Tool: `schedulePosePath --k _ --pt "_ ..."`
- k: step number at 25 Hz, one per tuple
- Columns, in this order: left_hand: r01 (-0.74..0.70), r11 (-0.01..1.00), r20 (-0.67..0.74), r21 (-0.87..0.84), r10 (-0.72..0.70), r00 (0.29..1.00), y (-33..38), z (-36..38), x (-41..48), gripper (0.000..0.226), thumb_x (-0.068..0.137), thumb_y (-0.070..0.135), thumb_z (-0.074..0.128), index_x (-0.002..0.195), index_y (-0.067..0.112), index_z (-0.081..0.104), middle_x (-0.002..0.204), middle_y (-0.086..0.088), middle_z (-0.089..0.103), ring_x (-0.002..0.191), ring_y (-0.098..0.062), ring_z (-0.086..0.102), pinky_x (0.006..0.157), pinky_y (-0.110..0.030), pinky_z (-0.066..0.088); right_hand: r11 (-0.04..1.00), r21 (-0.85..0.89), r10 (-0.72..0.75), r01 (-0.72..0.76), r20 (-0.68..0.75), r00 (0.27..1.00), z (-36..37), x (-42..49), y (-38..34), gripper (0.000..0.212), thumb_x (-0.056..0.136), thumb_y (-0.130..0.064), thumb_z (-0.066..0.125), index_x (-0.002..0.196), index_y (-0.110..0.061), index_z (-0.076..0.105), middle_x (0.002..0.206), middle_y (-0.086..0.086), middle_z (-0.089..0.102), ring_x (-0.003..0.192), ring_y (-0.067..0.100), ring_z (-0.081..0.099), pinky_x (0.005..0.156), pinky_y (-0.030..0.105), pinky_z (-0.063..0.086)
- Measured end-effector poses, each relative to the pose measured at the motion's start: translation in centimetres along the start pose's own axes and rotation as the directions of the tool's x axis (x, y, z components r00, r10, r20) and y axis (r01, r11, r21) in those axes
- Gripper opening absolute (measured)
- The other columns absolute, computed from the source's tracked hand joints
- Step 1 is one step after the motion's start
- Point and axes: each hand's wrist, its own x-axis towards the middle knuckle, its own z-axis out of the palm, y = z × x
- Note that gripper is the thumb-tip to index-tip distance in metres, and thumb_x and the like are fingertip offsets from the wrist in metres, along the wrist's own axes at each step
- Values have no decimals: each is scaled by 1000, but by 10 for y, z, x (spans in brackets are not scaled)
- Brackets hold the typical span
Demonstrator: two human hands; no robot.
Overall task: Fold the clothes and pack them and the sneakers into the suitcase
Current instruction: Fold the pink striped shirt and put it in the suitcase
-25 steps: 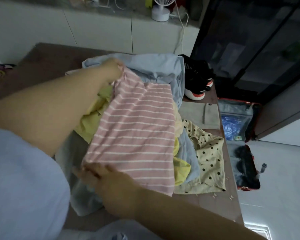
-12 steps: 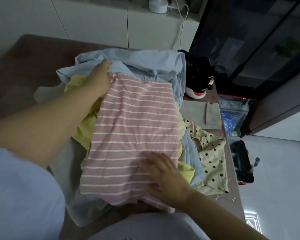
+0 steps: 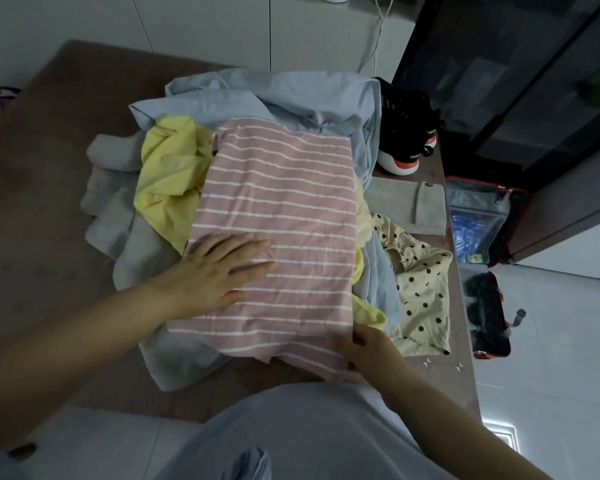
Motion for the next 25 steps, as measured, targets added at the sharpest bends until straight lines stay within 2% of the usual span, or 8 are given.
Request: schedulePosePath --k 4,7,9,11,16,20,23,25 --pt "-127 990 -32 -58 125 992 20 -23 1 58 93 53 33 144 26 28 145 9 33 124 -17 37 106 -29 15 985 172 13 -19 35 999 0 -17 -5 28 91 -5 52 119 -10 49 94 9 65 70 10 65 50 14 49" --pt "-43 978 26 -202 49 998 54 -38 -13 84 74 79 35 137 23 37 131 9 46 117 -11 39 105 -24 9 937 330 -121 109 14 993 2 -34 -16 54 88 5 54 120 -35 38 67 -1 70 57 5 66 49 16 50" --pt "69 981 57 -179 -60 997 69 -36 -23 104 63 90 31 142 22 30 135 6 45 121 -12 36 109 -32 9 916 322 -249 238 -8 969 3 -43 -30 52 89 4 54 113 -42 47 62 -3 68 60 8 65 56 26 56" --pt "174 972 77 -160 -163 984 83 -30 -29 106 62 88 37 142 19 28 133 0 51 123 -14 38 110 -44 12 881 365 -316 301 -17 949 3 -44 -39 34 90 0 53 97 -30 67 64 0 63 66 17 59 75 45 57" --pt "423 890 -283 -170 -455 844 90 -14 -28 54 73 46 56 116 14 46 105 -9 67 104 -20 49 111 -46 18 729 647 -304 224 13 952 -8 -48 -63 25 92 4 44 86 -5 66 71 5 70 66 12 67 59 19 54" --pt "395 900 -338 -185 -436 834 64 -26 -25 29 73 31 51 97 15 58 81 -3 69 84 -18 57 111 -35 19 663 693 -312 283 -87 946 -33 -40 -72 18 83 1 49 91 -2 66 79 7 72 70 12 69 63 19 56" --pt "358 870 -210 -339 -441 873 29 -61 -14 38 74 35 48 90 7 68 76 -7 69 77 -20 60 89 -31 37 672 664 -409 329 -38 912 -60 -31 -78 31 79 5 51 108 -1 62 101 11 71 95 17 68 82 23 55" --pt "405 748 -53 -526 -503 862 4 -94 1 48 73 46 49 92 5 66 75 -3 65 67 -14 58 65 -31 43 802 429 -465 414 16 885 -76 -19 -82 42 78 13 56 115 -6 59 104 2 72 99 9 67 81 18 53"
